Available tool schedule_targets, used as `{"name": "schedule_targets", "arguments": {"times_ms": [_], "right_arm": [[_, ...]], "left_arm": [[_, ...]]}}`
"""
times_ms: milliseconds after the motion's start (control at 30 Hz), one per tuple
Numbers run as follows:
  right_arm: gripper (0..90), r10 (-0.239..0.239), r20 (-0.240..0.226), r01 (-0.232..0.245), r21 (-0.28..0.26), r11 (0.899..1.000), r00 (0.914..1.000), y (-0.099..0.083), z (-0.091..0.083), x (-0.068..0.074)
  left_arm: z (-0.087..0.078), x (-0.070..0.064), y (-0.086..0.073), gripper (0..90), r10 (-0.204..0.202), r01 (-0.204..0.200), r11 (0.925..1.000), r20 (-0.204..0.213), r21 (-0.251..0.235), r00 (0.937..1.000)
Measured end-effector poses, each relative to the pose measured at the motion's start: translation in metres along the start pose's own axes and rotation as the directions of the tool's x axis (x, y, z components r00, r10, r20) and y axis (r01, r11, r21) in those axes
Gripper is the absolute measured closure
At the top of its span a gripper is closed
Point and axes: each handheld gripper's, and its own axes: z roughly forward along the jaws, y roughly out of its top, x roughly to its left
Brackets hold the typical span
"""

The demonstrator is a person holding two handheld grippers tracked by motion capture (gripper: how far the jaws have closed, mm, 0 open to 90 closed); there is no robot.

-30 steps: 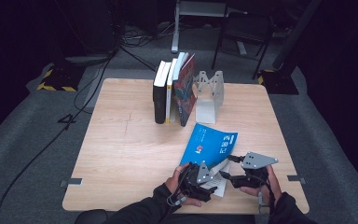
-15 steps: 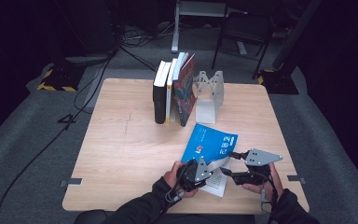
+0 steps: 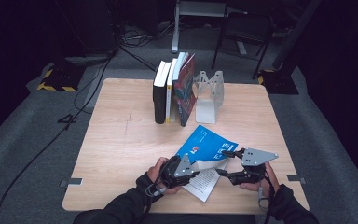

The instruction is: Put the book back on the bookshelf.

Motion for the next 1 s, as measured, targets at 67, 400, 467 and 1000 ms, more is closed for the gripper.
{"name": "schedule_targets", "arguments": {"times_ms": [67,400,467,1000], "right_arm": [[31.6,-0.017,-0.022,0.017,0.020,1.000,0.9996,0.000,0.009,0.000],[39.1,-0.058,0.020,0.055,0.130,0.990,0.9981,-0.014,0.031,-0.006],[43.7,-0.038,-0.002,0.038,0.112,0.993,0.9993,-0.019,0.030,-0.011],[67.0,-0.176,0.015,0.172,0.144,0.974,0.9842,-0.001,0.028,0.020]], "left_arm": [[-0.003,0.003,-0.003,72.6,0.000,0.000,1.0000,0.011,-0.005,0.9999],[-0.012,0.010,-0.011,71.7,-0.015,0.016,0.9999,0.040,-0.005,0.9991],[-0.015,0.012,-0.013,71.6,-0.026,0.027,0.9996,0.047,-0.010,0.9986],[-0.016,0.018,-0.031,54.3,-0.056,0.062,0.9967,-0.103,0.053,0.9931]]}}
